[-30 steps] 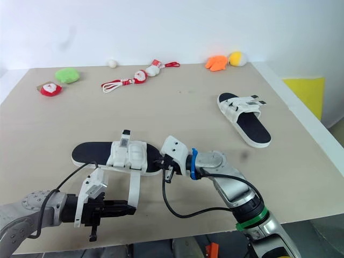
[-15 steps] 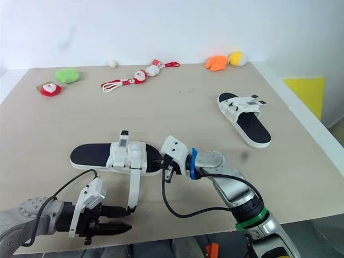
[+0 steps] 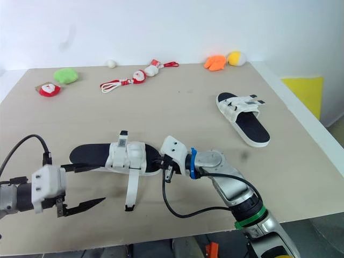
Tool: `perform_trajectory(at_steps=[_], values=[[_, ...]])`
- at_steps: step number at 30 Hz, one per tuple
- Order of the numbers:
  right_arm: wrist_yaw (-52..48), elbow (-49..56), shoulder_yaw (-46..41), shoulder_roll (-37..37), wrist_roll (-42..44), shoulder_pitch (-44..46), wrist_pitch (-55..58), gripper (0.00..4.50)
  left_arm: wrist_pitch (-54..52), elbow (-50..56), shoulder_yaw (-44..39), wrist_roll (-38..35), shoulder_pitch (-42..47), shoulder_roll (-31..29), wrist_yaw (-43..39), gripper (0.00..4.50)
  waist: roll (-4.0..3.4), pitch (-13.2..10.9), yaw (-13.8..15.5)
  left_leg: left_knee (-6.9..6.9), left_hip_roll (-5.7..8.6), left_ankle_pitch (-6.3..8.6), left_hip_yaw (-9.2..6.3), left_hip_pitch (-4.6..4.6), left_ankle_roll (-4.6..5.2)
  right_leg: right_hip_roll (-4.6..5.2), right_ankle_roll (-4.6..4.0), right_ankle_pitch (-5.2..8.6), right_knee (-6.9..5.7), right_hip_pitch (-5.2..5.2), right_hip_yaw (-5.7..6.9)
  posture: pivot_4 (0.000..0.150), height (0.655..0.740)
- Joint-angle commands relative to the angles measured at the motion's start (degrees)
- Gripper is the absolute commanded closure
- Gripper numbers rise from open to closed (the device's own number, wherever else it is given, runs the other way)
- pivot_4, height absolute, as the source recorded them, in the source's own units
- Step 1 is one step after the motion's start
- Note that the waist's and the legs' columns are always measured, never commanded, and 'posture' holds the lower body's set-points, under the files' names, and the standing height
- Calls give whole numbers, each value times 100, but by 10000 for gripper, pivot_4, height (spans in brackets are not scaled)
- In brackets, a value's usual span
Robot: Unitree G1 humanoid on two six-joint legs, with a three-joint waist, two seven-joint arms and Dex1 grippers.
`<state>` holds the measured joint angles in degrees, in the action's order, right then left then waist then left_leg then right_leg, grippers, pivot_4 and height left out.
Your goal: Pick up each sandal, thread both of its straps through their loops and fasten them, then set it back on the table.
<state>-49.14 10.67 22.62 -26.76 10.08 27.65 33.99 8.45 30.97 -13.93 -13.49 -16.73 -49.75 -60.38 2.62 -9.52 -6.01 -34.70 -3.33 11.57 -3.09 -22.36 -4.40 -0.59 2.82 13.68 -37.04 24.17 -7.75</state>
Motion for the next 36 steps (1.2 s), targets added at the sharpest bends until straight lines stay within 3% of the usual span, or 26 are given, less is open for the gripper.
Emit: perform_trajectory(at_steps=[1,6,11,23,34,36], values=[[-8,-503,392,26,-279,-123,150,45000,2362,-577,327,917,469,246,156,455,0,2,5,1,-1,-1,1,0,1,-1,-5,-3,-1,1,0,1500,7400],[23,-471,332,53,-303,-150,181,45000,5136,-2042,850,2169,1226,495,707,455,-10,10,3,1,-10,-9,13,4,14,-3,-13,-9,-2,0,-1,1500,7400],[66,-390,216,14,-308,-208,243,45000,6155,-2787,1164,2723,1529,631,1303,455,-5,18,6,3,-16,-9,33,5,14,-4,2,-21,-5,2,-9,1500,7400],[188,-179,156,-42,-277,-327,392,45000,6499,-3384,2116,3583,2261,802,2090,455,-28,37,38,2,-15,-10,36,6,16,-3,10,-25,-7,-6,-11,1500,7400],[254,-123,132,-32,-243,-343,465,45000,6152,-3340,2665,3817,2582,779,2436,455,-38,44,40,1,-14,-10,35,8,16,-4,19,-29,-7,-11,-11,1500,7400],[255,-131,132,-31,-241,-336,464,45000,6128,-3345,2719,3834,2590,749,2484,7812,-40,44,41,1,-13,-10,34,12,16,-4,19,-29,-7,-15,-11,1500,7400]])
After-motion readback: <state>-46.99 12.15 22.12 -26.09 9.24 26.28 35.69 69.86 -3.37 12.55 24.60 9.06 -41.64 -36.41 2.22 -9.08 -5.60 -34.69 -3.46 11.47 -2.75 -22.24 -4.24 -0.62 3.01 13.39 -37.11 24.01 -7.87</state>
